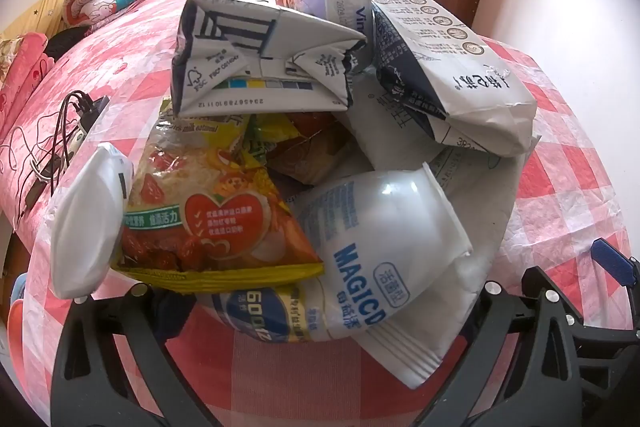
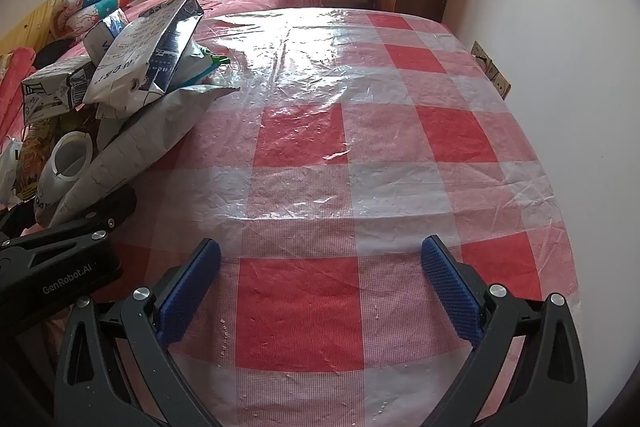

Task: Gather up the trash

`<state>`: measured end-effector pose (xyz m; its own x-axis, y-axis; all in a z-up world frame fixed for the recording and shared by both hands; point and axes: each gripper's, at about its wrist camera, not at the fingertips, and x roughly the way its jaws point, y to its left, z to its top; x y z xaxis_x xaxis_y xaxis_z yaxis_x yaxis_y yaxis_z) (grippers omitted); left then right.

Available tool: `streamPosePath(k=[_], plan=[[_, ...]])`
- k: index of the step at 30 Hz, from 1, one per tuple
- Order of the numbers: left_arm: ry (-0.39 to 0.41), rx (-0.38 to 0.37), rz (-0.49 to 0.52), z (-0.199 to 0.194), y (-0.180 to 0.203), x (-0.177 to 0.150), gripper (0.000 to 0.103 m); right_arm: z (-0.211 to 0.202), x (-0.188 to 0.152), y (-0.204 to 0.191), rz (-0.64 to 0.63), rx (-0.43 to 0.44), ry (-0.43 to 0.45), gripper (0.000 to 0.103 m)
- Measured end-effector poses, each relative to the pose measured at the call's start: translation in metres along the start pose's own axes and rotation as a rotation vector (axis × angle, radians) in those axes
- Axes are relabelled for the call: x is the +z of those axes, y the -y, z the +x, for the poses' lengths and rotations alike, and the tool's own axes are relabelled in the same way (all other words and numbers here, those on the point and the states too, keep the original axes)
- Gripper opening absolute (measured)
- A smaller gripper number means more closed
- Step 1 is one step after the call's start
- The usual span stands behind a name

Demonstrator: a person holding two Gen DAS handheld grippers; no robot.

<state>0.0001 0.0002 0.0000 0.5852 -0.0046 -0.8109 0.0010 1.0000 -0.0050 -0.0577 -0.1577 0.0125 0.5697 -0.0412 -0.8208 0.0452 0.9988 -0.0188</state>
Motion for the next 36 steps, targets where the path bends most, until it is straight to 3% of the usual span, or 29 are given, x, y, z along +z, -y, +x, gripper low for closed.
streamPosePath(k=[11, 18, 24, 28, 36], plan=[[0.001, 0.006, -0.004, -0.003, -0.001, -0.003, 0.099, -0.002, -0.003, 0.000, 0.000, 0.010, 0.000, 0.099], [0.004, -0.019, 0.034, -0.020, -0.005, -0.028, 0.099, -0.009, -0.014, 0.001, -0.027, 0.039, 0.004, 0.099], [0.059, -0.013, 0.097, -0.044, -0.004, -0.046, 0.099, -0.025, -0.032, 0.011, 0.040, 0.095, 0.028, 0.099], [0.104, -0.014, 0.140, -0.072, -0.007, -0.060, 0.099, -0.044, -0.043, 0.017, 0.090, 0.119, 0.072, 0.099], [0.190, -0.018, 0.182, -0.123, -0.018, -0.077, 0.099, -0.093, -0.060, 0.010, 0.079, 0.068, 0.206, 0.099]])
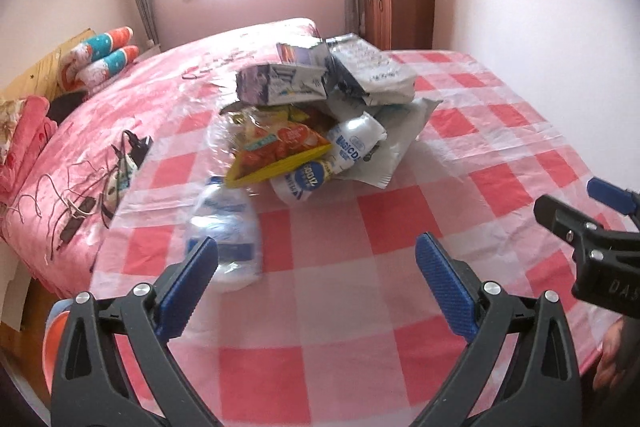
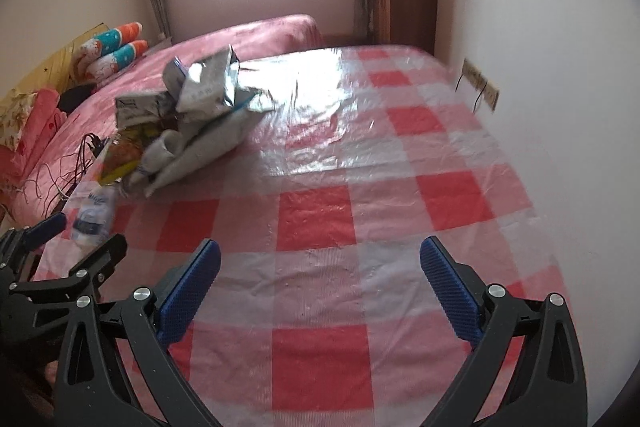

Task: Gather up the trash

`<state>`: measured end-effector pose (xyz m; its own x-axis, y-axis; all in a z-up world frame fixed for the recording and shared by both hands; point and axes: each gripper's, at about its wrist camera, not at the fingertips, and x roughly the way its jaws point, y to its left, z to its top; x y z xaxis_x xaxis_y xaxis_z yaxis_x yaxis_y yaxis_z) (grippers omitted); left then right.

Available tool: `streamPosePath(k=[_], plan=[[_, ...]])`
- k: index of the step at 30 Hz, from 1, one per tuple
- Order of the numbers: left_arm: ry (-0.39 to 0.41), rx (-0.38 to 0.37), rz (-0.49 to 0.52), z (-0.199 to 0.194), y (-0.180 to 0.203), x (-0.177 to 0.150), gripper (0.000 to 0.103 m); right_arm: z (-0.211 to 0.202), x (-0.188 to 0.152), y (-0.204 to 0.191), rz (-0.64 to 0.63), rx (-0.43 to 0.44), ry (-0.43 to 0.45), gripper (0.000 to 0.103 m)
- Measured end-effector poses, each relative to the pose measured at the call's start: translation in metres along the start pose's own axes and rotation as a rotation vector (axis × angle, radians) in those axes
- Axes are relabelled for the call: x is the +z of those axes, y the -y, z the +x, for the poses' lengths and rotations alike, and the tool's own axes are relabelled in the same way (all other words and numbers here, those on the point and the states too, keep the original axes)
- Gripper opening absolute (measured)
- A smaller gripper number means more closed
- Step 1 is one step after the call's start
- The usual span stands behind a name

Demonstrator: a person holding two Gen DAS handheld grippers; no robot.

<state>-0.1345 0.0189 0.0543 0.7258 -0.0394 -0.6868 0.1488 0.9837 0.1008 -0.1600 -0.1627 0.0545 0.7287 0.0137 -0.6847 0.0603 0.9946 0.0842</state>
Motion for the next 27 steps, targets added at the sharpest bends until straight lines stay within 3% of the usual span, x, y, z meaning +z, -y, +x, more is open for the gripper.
streamPosePath(k=[10, 27], plan=[[0.065, -0.017, -0.020, -0.041, -0.012, -0.006, 0.099, -0.060, -0.004, -0.019, -0.050, -0.026, 0.183, 0.099], [0.179, -0.010, -0.072, -0.092, -0.048, -0.019, 0.099, -0.131, -0.006, -0.050, -0.075, -0.067, 0.292, 0.099]])
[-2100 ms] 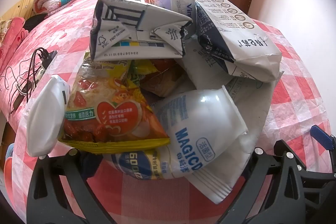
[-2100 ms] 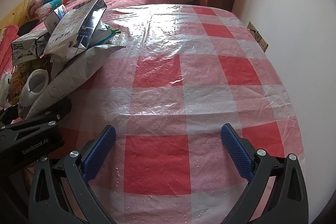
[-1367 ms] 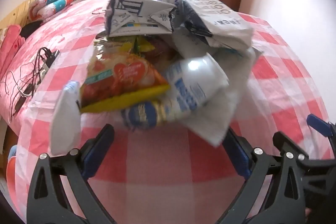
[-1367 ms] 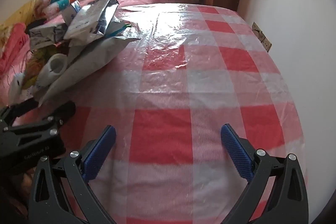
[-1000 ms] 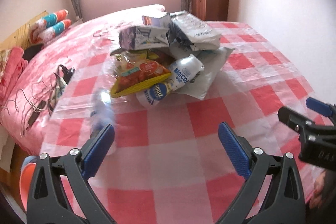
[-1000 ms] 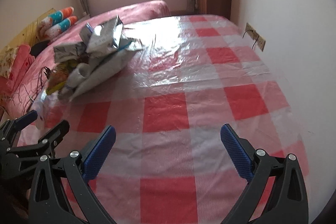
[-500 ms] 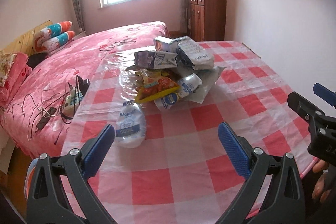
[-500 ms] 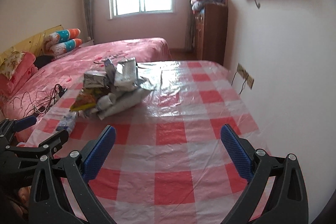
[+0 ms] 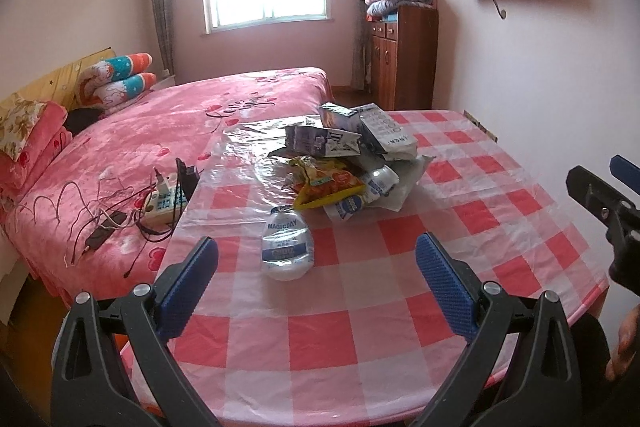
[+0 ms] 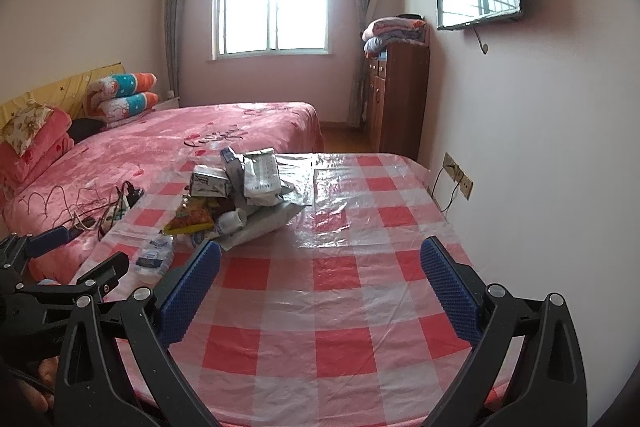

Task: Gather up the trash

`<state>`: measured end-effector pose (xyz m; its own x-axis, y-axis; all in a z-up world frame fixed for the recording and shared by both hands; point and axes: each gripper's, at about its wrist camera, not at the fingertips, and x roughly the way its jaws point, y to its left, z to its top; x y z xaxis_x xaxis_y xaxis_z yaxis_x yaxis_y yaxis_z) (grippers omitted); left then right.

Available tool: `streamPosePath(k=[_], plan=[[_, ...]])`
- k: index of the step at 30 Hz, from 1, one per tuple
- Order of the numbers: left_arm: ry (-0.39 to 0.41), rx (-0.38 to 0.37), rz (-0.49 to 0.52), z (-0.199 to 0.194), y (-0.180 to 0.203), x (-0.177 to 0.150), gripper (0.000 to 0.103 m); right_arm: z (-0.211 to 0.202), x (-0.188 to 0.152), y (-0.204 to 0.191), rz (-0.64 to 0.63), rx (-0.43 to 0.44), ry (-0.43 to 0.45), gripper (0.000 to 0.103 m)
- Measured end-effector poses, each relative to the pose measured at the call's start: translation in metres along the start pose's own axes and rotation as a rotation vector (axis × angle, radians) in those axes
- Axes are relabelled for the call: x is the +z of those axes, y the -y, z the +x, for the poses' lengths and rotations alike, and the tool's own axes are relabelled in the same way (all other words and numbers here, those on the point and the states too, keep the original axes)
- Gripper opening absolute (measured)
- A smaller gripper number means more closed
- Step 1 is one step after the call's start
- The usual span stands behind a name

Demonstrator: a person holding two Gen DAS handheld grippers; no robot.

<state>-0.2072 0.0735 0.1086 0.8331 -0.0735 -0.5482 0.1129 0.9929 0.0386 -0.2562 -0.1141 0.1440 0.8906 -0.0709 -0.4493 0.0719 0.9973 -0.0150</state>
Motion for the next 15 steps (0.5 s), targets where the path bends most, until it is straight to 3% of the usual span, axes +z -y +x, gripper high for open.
streamPosePath(k=[6, 15], plan=[[0.000, 0.006, -0.028, -0.005, -0.010, -0.003, 0.099, -0.009, 0.001, -0.001, 0.006, -0.036, -0.009, 0.099], [-0.019, 0.039, -0.044, 0.001, -0.016, -0.007, 0.099, -0.003, -0.004, 0.001, 0.010, -0.017, -0.038, 0.099]])
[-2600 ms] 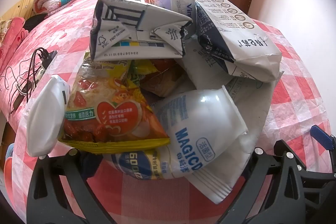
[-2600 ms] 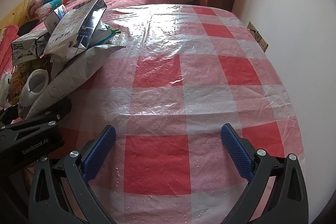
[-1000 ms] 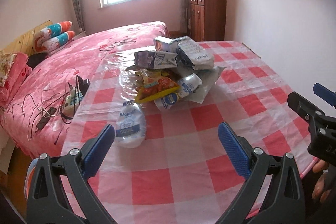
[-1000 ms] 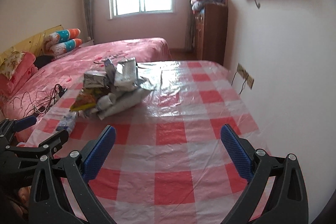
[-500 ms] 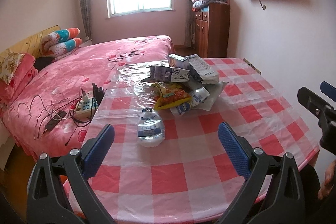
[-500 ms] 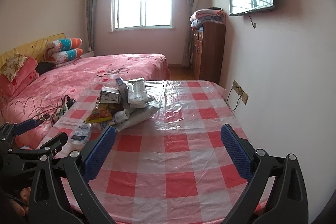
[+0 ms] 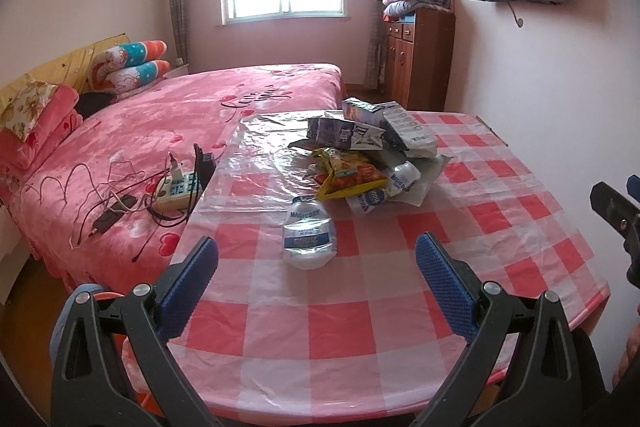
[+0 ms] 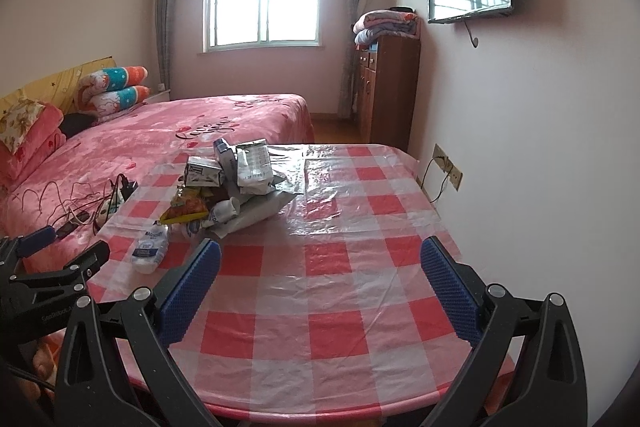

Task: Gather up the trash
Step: 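Approach the white MAGICDAY bottle with the left tool and grasp it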

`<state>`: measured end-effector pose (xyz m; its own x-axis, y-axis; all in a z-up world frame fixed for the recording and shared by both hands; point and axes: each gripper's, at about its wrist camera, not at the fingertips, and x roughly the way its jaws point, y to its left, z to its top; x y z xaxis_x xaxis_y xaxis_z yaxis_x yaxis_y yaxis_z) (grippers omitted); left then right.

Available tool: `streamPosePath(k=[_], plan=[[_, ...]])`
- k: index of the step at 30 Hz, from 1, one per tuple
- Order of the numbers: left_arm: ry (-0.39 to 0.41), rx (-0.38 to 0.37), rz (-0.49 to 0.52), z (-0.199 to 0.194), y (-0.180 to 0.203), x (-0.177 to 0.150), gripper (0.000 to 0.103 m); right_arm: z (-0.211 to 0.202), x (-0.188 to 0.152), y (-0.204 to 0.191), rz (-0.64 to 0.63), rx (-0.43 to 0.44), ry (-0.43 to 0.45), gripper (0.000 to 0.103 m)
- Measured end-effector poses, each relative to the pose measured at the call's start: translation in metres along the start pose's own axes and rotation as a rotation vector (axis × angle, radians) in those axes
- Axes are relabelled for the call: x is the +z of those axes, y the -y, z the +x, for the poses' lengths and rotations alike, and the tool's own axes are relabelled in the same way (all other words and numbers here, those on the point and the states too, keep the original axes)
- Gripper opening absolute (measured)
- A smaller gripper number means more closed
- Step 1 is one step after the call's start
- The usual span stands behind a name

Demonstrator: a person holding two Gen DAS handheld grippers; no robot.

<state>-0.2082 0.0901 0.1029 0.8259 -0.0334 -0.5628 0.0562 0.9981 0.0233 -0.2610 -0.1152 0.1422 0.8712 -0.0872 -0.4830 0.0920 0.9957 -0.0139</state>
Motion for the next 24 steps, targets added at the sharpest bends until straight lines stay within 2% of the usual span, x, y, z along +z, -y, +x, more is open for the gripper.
streamPosePath(k=[10, 17, 24], plan=[[-0.030, 0.046, -0.001, 0.014, -0.005, 0.001, 0.099, 0.018, 0.003, 0.001, 0.019, 0.065, -0.022, 0.099], [-0.068, 0.070, -0.006, 0.031, -0.008, 0.000, 0.099, 0.048, 0.001, 0.004, 0.043, 0.132, -0.090, 0.099], [-0.117, 0.037, -0.048, 0.052, -0.019, -0.002, 0.099, 0.084, -0.003, 0.008, 0.087, 0.210, -0.168, 0.099]])
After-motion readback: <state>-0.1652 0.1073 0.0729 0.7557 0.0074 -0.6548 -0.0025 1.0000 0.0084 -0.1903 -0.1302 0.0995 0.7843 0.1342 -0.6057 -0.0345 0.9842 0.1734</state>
